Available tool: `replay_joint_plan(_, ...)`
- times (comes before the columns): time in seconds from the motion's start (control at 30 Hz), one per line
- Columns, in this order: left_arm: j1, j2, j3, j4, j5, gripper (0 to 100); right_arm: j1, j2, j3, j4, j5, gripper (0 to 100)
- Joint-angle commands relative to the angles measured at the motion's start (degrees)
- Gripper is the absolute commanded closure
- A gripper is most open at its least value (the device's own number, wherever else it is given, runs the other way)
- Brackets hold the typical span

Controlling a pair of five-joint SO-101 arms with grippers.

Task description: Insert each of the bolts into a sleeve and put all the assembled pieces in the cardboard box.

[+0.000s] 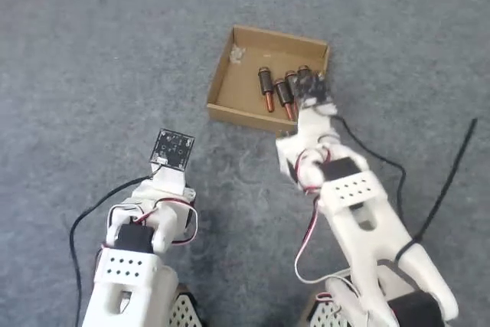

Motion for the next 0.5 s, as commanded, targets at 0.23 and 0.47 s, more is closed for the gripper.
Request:
replay_joint_plan(0.23,0.0,-0.97,-0.31,-1.49,-0.44,99,1.98,-1.71,-15.91,1.63,8.18,99.3)
replay_joint_plan(0.47,0.0,-0.97,-0.31,-1.76,-0.44,99,2.59,15.69,-37.71,14.73,8.88,99.3)
